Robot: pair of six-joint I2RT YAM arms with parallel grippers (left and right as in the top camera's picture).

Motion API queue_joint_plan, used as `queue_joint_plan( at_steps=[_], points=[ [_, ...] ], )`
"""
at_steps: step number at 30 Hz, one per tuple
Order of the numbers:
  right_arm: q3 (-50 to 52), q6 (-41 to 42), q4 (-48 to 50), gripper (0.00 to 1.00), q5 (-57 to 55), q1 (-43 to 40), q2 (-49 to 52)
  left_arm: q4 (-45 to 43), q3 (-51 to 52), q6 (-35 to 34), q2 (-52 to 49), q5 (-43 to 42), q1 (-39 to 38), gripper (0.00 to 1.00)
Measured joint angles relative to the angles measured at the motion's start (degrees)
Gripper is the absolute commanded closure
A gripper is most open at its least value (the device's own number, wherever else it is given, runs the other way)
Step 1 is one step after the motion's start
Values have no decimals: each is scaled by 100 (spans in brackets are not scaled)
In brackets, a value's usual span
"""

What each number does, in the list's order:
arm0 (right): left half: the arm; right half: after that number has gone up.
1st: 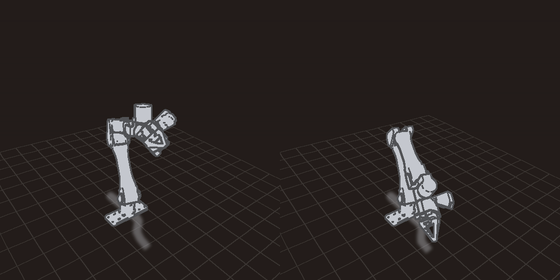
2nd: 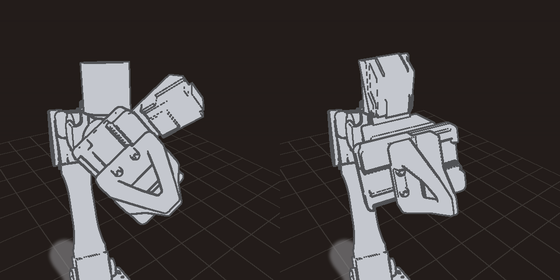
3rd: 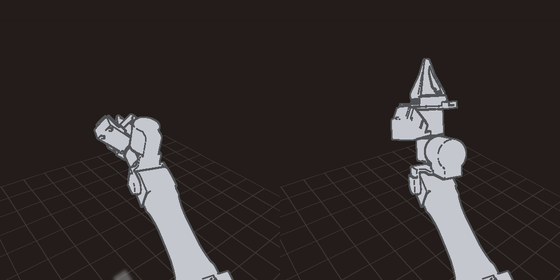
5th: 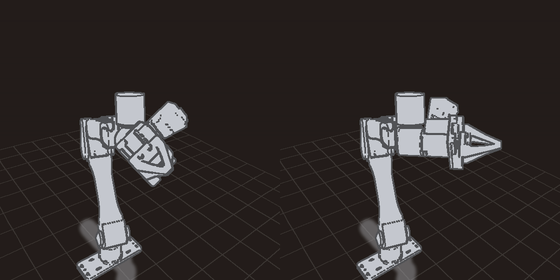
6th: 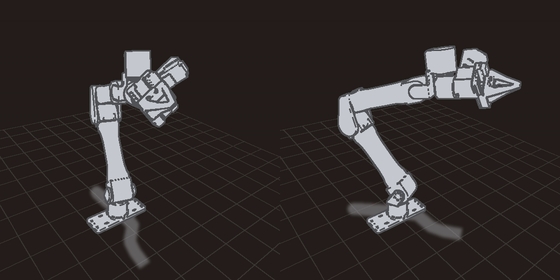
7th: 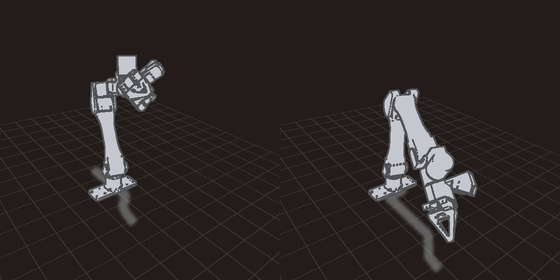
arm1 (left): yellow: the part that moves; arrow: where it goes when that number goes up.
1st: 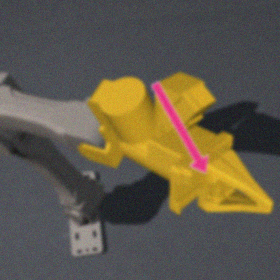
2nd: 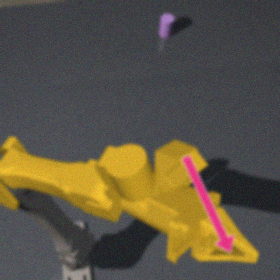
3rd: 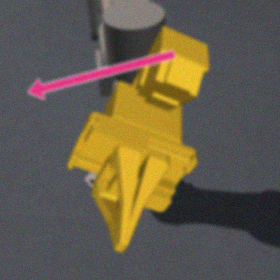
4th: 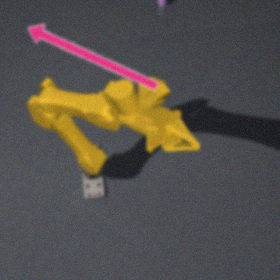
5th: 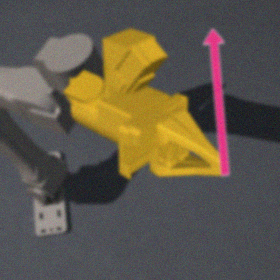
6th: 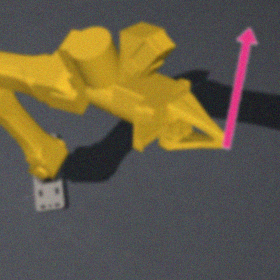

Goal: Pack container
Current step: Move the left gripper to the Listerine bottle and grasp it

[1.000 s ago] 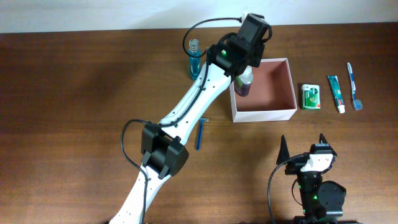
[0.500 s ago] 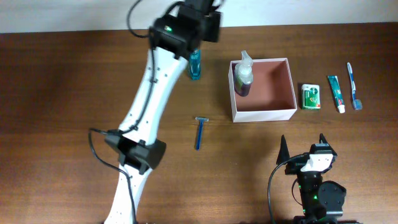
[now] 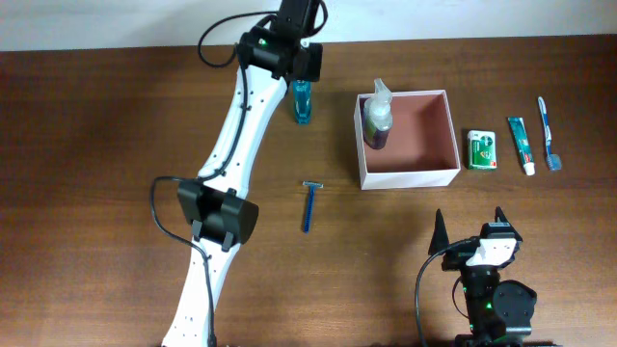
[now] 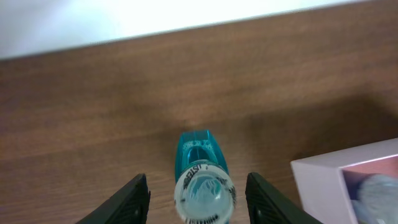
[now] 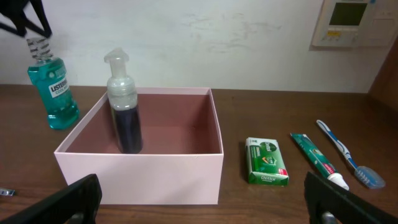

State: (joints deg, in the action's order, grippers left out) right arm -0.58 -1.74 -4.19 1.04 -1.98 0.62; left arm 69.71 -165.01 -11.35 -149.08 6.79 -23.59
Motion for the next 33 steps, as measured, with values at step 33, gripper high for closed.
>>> queue_joint_plan(
  at_steps=[33],
  points=[
    [0,0,0,1,2,0,0,153,-852,17,-326,-103,0,87]
  ],
)
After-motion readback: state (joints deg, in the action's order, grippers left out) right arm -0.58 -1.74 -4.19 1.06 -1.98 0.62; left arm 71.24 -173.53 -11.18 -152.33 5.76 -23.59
